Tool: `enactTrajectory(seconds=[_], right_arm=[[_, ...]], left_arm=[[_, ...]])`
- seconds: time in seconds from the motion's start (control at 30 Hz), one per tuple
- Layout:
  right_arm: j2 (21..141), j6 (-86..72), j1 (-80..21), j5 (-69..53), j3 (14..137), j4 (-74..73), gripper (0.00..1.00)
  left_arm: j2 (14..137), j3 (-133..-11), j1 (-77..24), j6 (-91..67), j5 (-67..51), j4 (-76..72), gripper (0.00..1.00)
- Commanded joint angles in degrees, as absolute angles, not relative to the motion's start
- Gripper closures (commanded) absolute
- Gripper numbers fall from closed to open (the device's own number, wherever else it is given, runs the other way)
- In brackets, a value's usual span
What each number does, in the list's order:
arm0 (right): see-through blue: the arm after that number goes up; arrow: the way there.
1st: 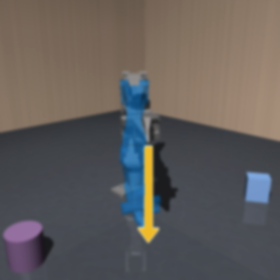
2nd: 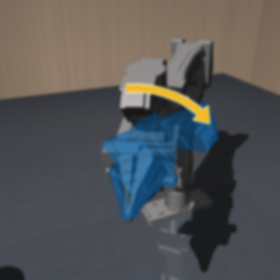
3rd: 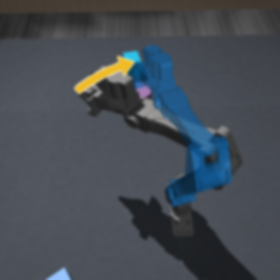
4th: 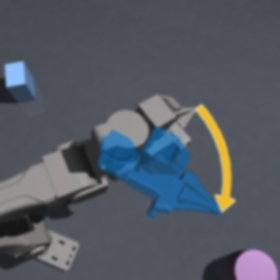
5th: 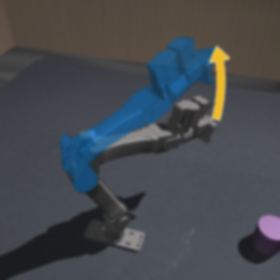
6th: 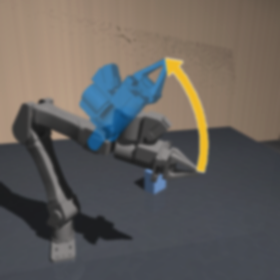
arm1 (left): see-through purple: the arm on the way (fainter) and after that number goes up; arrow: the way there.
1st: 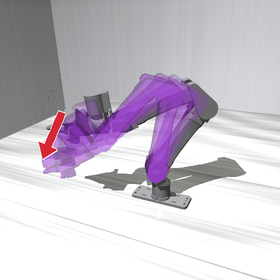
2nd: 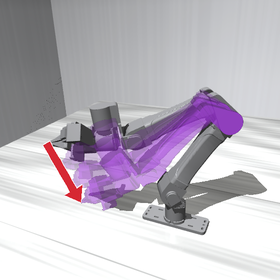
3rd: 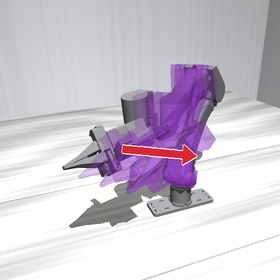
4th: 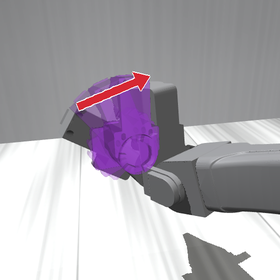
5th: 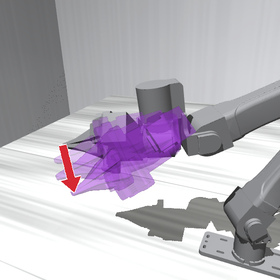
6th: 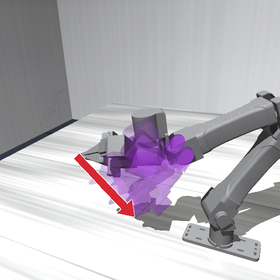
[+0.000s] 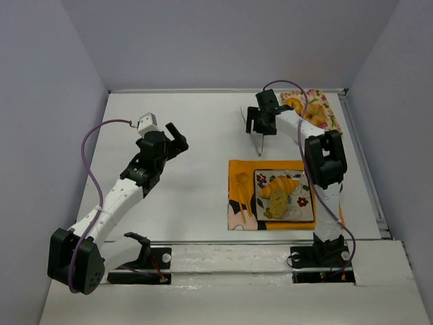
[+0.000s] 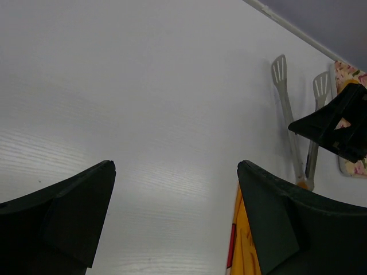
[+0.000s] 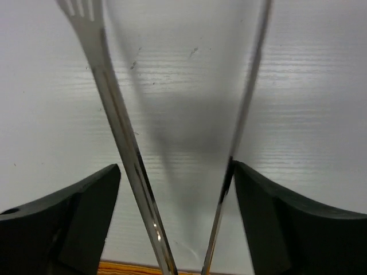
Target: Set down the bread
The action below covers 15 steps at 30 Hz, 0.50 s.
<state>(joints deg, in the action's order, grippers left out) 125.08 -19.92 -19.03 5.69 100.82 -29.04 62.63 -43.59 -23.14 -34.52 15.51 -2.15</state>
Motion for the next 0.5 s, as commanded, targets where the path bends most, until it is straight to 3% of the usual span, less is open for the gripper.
enactTrajectory(seconds=[0.0, 0.27, 0.47], right_arm=[[122.9, -17.8, -19.4, 11.2, 102.0, -27.0, 0.01], [116.6, -16.4, -19.4, 11.9, 102.7, -27.2, 0.00], [100.6, -18.0, -19.4, 15.9, 94.0, -27.0, 0.00]], left_arm=[[63.0, -45.7, -22.9, -33.7, 17.0, -3.8, 0.01], [61.2, -45.9, -22.9, -34.1, 16.1, -3.0, 0.01], [56.4, -44.9, -22.9, -35.0, 18.8, -0.8, 0.01]])
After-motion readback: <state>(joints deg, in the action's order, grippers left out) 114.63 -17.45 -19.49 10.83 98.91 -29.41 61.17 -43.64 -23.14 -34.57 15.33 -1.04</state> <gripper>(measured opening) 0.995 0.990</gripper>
